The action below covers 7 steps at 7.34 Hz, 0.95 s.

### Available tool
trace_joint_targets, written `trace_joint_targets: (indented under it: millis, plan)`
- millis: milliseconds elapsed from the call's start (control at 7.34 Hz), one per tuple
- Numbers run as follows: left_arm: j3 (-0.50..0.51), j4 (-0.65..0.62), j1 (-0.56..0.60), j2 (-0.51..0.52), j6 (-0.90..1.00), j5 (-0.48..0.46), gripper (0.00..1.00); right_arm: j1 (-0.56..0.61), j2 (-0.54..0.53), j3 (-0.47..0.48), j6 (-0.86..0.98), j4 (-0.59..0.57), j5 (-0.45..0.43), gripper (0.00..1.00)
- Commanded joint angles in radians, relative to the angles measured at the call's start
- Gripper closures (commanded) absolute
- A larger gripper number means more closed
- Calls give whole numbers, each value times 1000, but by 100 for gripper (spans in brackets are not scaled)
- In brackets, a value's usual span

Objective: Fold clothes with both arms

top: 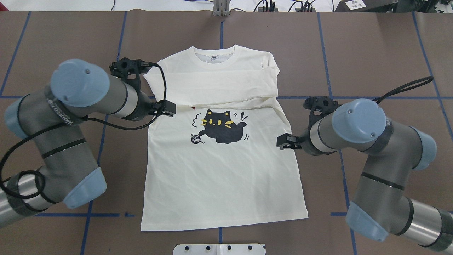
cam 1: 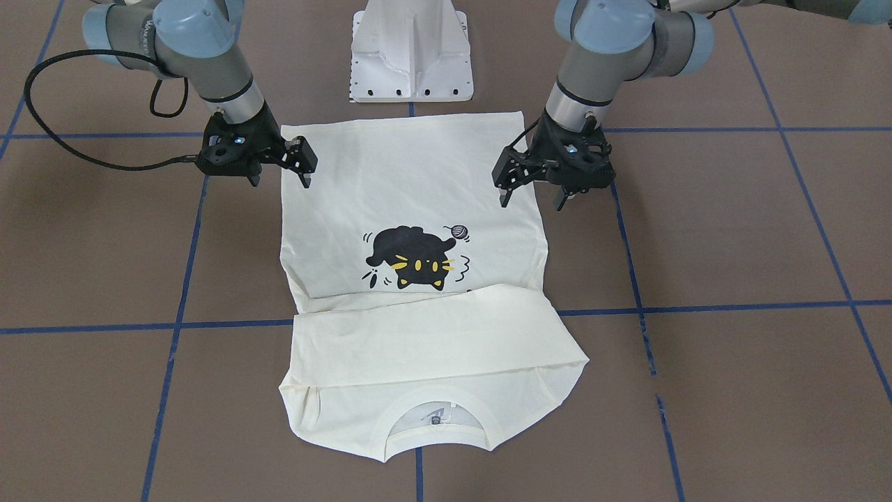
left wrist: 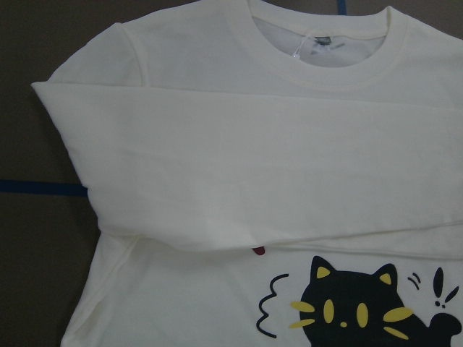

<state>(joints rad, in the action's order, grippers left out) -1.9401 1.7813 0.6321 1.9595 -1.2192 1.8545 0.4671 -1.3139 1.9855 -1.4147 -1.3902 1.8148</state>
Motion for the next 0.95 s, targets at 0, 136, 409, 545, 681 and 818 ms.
trace_joint_targets:
  millis: [0,136,409,545,681,818]
  plan:
    - [-92,-2,-2,-90,0,0,0,-163,-27,32,-116,2,-118,0]
    - [-98,-2,-5,-90,-5,-4,0,-207,-46,38,-131,3,-139,0]
    - [-105,-2,-11,-82,-8,-9,0,-268,-112,50,-193,46,-187,0]
    - [-105,-2,-14,-76,-9,-9,0,-269,-151,50,-193,48,-186,0]
    - [-105,-2,-22,-76,-13,-11,0,-268,-163,52,-191,49,-183,0]
    - [-105,-2,-23,-76,-13,-11,0,-268,-163,49,-191,49,-184,0]
